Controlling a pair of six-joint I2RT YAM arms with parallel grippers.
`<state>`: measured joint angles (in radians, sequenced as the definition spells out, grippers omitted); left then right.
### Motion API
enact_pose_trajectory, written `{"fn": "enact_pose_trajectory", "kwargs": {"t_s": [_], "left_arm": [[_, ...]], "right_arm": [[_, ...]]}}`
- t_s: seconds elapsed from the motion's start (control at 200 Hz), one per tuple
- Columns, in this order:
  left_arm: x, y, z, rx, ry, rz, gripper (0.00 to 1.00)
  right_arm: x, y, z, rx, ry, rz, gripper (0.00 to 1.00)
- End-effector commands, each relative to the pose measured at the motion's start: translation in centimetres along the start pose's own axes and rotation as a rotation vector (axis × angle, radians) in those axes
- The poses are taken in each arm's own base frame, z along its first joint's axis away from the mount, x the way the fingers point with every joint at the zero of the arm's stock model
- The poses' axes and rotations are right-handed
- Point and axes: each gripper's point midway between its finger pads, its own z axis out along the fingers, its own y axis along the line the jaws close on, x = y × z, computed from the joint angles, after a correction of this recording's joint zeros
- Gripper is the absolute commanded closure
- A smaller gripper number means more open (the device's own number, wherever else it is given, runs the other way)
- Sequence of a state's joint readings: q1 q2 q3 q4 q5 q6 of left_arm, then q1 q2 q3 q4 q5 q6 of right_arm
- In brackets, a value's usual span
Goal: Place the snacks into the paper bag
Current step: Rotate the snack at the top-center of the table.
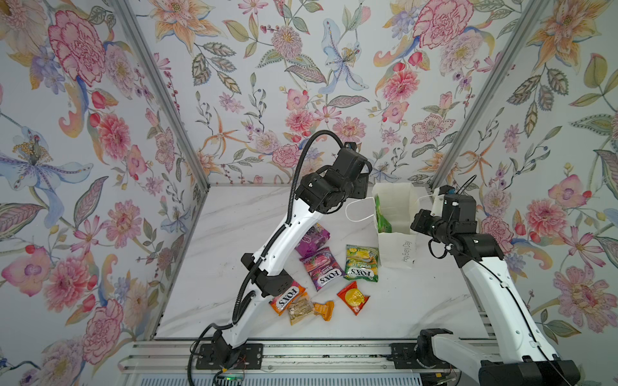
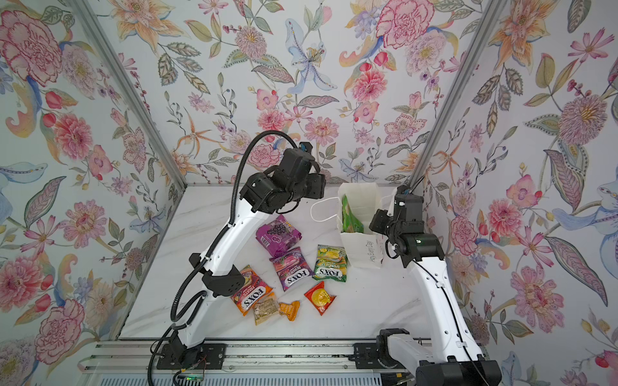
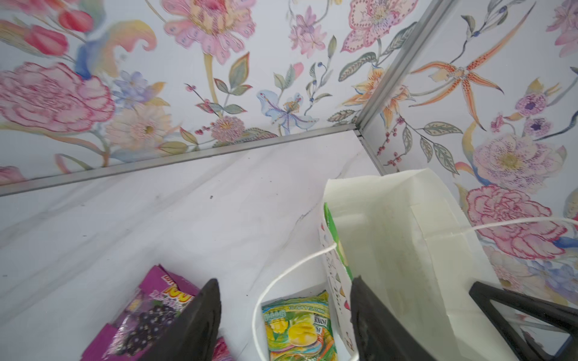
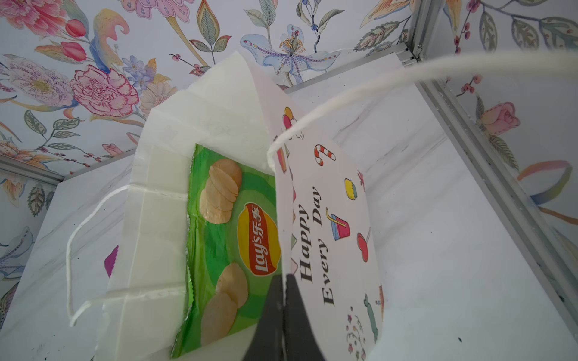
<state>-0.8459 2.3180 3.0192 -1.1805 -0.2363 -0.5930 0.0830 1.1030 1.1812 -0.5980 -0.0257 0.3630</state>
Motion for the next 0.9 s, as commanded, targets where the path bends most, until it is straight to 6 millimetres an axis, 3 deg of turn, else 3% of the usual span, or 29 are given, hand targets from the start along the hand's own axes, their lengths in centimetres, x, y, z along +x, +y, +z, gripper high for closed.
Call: {"fn": "enact_pose_trajectory", "kwargs": {"t_s": [0.0,0.14,0.23,0.415,0.581,0.666,0.741,0.826,0.896], "left_arm": [[-1.2,4.6,-2.5,-0.212,-0.037,0.126,0.31],[-1.8,7.0,-3.6,-0.332,-0.042,0.206,0.26],[-2.1,7.9,-3.4,-0.318,-0.025,0.237,0.22],[-2.0,10.9,-6.0,-0.427,0.008,0.325,0.09],[0.6,12.3,-8.3,-0.404,0.043,0.366,0.06],[2.4,13.0,-9.2,-0.340,-0.017,0.332,0.01],[3.0,13.8,-11.2,-0.251,-0.110,0.230,0.01],[4.6,14.6,-11.7,-0.174,-0.144,0.119,0.01],[6.8,14.5,-10.8,-0.131,-0.128,0.052,0.01]], "right_arm": [[-0.1,0.0,-0.3,-0.004,-0.019,-0.008,1.00],[0.1,-0.2,-0.3,-0.005,-0.013,-0.008,1.00],[0.2,-0.4,-0.2,-0.004,-0.009,-0.011,1.00],[0.2,-1.1,-0.8,0.005,-0.015,-0.009,1.00],[0.3,-1.3,-0.5,0.005,-0.008,-0.006,1.00],[0.5,-1.3,-0.2,0.001,0.005,-0.004,1.00],[0.6,-1.3,-0.1,0.001,0.010,-0.002,1.00],[0.7,-1.3,0.0,0.004,0.013,-0.001,1.00],[0.9,-1.3,0.1,0.003,0.016,-0.002,1.00]]}}
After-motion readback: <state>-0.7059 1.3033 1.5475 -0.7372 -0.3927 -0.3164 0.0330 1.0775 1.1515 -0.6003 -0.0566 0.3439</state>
